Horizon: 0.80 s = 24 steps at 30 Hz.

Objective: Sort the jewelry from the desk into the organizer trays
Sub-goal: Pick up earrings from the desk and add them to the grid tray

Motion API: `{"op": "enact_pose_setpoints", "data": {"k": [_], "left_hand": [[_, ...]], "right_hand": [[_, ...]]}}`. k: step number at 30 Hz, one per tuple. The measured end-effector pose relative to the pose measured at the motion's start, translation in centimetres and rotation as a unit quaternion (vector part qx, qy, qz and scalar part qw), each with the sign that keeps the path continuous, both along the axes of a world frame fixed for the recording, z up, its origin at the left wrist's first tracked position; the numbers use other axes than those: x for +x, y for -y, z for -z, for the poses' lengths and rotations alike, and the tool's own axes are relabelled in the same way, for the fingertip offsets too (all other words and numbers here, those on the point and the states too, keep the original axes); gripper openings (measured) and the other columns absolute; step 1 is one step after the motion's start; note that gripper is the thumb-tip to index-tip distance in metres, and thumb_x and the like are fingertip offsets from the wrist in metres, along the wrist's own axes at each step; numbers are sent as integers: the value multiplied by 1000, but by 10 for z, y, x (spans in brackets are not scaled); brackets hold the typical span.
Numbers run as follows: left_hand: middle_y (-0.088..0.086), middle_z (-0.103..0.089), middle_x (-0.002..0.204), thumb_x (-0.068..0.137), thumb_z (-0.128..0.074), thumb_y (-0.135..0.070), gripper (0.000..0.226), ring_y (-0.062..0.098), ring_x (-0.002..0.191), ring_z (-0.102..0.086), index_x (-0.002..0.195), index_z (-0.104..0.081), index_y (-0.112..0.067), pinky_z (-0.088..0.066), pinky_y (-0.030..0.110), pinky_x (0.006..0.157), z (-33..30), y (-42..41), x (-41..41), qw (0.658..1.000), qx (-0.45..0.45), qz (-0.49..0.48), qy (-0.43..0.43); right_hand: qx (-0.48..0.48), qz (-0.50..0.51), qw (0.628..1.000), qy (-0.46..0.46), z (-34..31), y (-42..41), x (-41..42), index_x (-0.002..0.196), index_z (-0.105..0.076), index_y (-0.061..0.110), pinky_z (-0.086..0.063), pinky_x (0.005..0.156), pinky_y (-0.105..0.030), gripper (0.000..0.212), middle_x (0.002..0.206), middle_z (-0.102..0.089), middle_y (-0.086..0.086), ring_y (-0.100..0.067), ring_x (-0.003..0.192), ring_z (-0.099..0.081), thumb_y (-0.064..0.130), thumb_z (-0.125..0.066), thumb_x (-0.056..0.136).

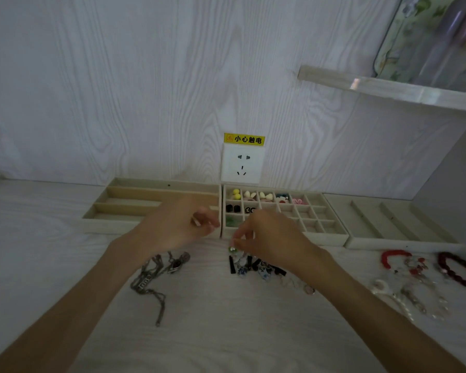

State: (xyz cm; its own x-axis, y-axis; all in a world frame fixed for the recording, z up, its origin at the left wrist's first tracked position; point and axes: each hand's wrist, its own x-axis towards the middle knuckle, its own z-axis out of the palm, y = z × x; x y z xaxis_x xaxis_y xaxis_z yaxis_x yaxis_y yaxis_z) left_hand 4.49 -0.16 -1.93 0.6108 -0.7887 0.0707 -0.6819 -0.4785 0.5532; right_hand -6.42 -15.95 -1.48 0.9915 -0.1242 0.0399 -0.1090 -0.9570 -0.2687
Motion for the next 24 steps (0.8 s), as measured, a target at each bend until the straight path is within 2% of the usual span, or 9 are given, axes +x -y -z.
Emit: {"op": "enact_pose_setpoints", "data": {"k": [4,7,9,12,14,16,21,24], "left_hand": [[-18,-68,90,85,-65,-27,17,-2,86,-62,87,-69,-43,-54,33,84,3,-6,-7,999,30,-27,-32],[-18,-69,84,85,-62,-18,21,1,84,-65,89,-70,-37,-54,36,84,0,-5,-13,998,20,-18,-65],[-17,-70,84,85,-60,-15,22,0,80,-65,92,-70,-34,-55,33,84,-3,-2,-18,996,17,-4,-85],[-13,-71,87,85,-63,-15,21,1,80,-66,93,-71,-33,-54,30,85,-2,4,-24,996,13,19,-92],[-12,-70,93,85,-65,-21,18,-1,85,-64,95,-72,-35,-53,31,87,2,8,-26,997,19,14,-69],[-14,-69,94,85,-65,-23,18,0,88,-63,95,-71,-37,-53,32,87,6,13,-30,997,30,7,-68],[-10,-71,96,85,-61,-22,23,11,89,-66,97,-72,-37,-54,38,82,13,23,-39,997,54,-14,-44],[-6,-72,90,83,-62,-26,16,13,85,-67,91,-74,-33,-54,41,82,16,26,-37,997,52,-22,-61]], "right_hand": [[-17,10,1000,-8,7,-8,2,93,-75,25,-53,71,-28,15,86,-71,6,-11,77,-63,32,-68,82],[35,13,999,11,6,-3,0,88,-76,22,-41,58,-11,10,84,-72,6,-1,63,-56,25,-72,79],[72,11,997,19,4,2,-3,86,-76,19,-37,54,-6,9,83,-73,4,2,59,-55,21,-73,78],[97,2,995,21,1,7,-6,96,-75,17,-49,67,-14,15,90,-74,3,3,65,-58,20,-69,82],[103,11,994,30,-4,11,-8,100,-73,17,-50,75,-20,17,95,-73,3,5,67,-56,18,-67,85],[78,14,997,18,-5,14,-10,102,-73,19,-50,76,-22,19,97,-72,4,4,69,-56,15,-67,84],[6,-1,1000,12,11,6,-12,99,-74,30,-54,66,-30,29,91,-72,2,-16,76,-65,11,-61,80],[23,10,999,33,15,7,-13,98,-74,31,-54,72,-30,27,91,-73,5,-14,81,-66,13,-66,79]]}}
